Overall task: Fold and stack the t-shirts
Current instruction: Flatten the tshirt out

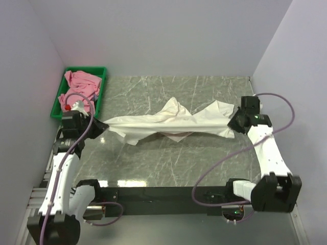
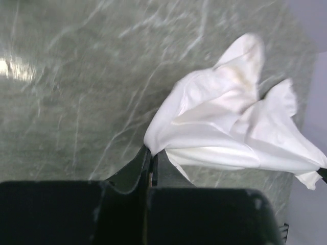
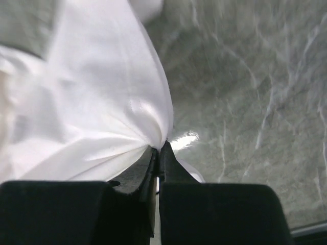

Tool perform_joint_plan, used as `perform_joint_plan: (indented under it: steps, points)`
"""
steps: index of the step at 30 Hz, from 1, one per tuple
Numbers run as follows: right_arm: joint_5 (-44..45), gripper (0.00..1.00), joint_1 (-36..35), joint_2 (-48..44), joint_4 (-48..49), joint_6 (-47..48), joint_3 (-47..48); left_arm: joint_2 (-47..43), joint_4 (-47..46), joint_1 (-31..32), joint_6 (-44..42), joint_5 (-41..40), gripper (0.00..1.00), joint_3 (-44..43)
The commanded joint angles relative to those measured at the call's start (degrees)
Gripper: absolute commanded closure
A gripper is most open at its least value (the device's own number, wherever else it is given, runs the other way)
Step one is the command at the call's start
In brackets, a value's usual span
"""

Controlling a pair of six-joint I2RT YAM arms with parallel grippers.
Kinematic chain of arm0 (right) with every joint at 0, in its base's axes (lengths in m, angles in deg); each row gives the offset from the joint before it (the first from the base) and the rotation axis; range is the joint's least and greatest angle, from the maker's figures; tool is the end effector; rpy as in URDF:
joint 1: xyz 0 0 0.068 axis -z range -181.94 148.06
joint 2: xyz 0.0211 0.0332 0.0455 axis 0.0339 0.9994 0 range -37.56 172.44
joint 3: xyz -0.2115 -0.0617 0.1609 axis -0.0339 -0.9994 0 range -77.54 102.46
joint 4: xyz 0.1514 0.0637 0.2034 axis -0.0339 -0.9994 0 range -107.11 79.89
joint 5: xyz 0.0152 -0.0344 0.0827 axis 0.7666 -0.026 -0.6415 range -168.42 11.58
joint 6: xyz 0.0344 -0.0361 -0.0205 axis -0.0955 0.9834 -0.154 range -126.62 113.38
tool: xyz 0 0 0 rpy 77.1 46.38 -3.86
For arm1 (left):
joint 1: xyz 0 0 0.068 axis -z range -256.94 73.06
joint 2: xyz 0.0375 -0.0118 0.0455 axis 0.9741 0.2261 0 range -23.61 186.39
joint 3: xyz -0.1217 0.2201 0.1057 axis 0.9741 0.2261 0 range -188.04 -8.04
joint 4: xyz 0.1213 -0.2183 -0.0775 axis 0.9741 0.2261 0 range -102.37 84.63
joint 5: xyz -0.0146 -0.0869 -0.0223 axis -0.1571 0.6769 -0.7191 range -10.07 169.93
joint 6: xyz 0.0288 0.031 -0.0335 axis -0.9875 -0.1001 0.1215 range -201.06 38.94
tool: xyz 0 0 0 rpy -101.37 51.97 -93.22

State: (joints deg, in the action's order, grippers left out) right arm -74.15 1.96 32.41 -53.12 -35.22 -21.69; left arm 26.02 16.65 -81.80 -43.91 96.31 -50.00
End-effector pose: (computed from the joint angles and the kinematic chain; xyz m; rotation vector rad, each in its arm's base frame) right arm 0.2404 -0.0191 0.2680 0.7448 2.4546 0.0686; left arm 0.1867 0.0058 0.2767 -0.6538 2.1559 -0.6244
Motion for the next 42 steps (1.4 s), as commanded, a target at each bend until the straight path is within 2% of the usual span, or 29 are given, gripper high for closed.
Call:
perform_joint_plan:
  steps: [1,6,11,12,15,16,17,18,19,20,21,22,23,26,29,30,32,33,36,38,42]
  points:
    - [5.0,1.00,0.9,-6.8,-0.2,-1.2,4.8,-4.3,3.1,-0.7,0.3,-5.8,0.99,-5.8]
    - [3.8,1.00,1.3,-8.6,-2.9,-2.8,0.7,-5.9,5.4,-0.8,4.8,-3.1,0.99,-1.6]
    - [-1.0,1.00,1.5,-15.6,-4.4,-7.0,-7.3,-12.5,13.6,-0.7,7.3,-2.1,0.99,2.9]
    - [-1.2,1.00,1.5,-18.3,-5.1,-7.3,-7.9,-12.5,17.4,-0.7,6.8,-1.9,0.99,2.4]
    - [1.2,1.00,1.5,-23.1,-7.5,-7.6,-9.8,-13.6,19.1,-0.4,5.4,0.2,0.99,3.0]
    - [2.0,0.98,1.5,-25.9,-8.1,-7.3,-10.0,-13.9,18.4,-0.1,4.9,0.8,0.94,3.8]
    - [2.8,0.83,1.5,-27.1,-8.8,-6.9,-10.3,-14.2,18.2,-0.2,4.5,0.8,0.87,4.0]
    - [3.9,0.76,1.5,-28.7,-8.6,-6.6,-10.4,-14.6,17.9,-0.2,4.3,-0.4,0.69,4.0]
    - [4.2,0.62,1.5,-29.1,-8.2,-5.9,-10.4,-14.7,17.9,-0.2,4.0,-1.1,0.53,3.2]
    - [4.2,0.56,1.5,-29.3,-7.3,-5.4,-10.3,-14.5,17.9,-0.2,3.1,-2.0,0.37,2.6]
    - [4.5,0.52,1.5,-28.6,-6.9,-5.2,-10.0,-14.2,17.8,-0.1,2.3,-3.8,0.16,1.8]
    - [4.6,0.45,1.5,-28.0,-6.5,-4.6,-9.6,-13.7,17.8,-0.2,1.4,-4.9,0.10,-0.1]
    - [4.5,0.43,1.5,-27.3,-5.2,-4.3,-8.8,-12.5,17.9,-0.1,-0.3,-6.3,0.07,-1.2]
    - [2.5,0.38,0.7,-23.8,-1.2,-2.4,-6.3,-9.3,16.8,-0.1,-2.9,-8.2,0.05,-5.5]
    - [-0.6,0.37,-2.7,-15.6,1.5,-0.8,-2.5,-4.4,11.4,1.3,-2.4,-3.7,0.06,-7.8]
    - [-0.1,0.37,-3.6,-13.7,1.9,-1.0,-1.5,-2.7,9.9,4.4,-1.8,-2.9,0.07,-8.3]
    - [0.5,0.36,-7.9,-10.7,4.7,-1.2,-0.2,3.2,5.8,11.2,-0.2,-7.7,0.07,-11.0]
    - [0.0,0.36,-8.7,-7.9,5.6,-1.5,-0.1,5.5,4.7,19.6,0.0,-10.8,0.07,-13.9]
    - [-3.4,0.36,-9.2,-1.5,9.4,-2.9,0.0,16.9,0.8,31.3,-1.7,-18.6,0.08,-20.6]
    - [-4.1,0.36,-9.6,2.9,11.3,-2.9,0.4,26.1,-0.7,33.7,-3.3,-20.3,0.09,-24.4]
    - [-5.9,0.36,-9.8,7.5,13.7,-2.4,0.0,39.7,-3.1,39.1,-8.4,-24.6,0.11,-37.6]
